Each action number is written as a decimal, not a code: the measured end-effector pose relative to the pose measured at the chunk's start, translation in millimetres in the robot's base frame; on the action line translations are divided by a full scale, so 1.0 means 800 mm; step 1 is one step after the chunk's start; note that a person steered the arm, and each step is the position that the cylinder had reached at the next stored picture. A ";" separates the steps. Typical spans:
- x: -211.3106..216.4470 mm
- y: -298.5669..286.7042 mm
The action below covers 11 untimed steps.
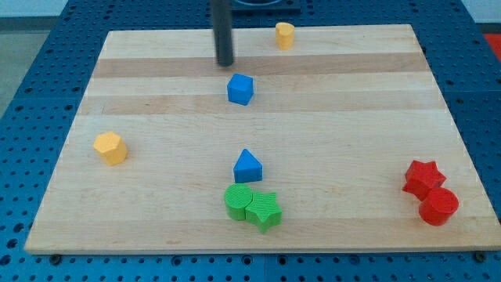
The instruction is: Move the yellow hexagon diagonally to the blue cube
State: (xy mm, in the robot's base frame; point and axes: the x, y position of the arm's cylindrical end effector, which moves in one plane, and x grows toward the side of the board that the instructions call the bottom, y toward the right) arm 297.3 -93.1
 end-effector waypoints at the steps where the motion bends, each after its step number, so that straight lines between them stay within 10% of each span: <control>1: 0.012 -0.091; 6: 0.274 -0.216; 11: 0.219 -0.108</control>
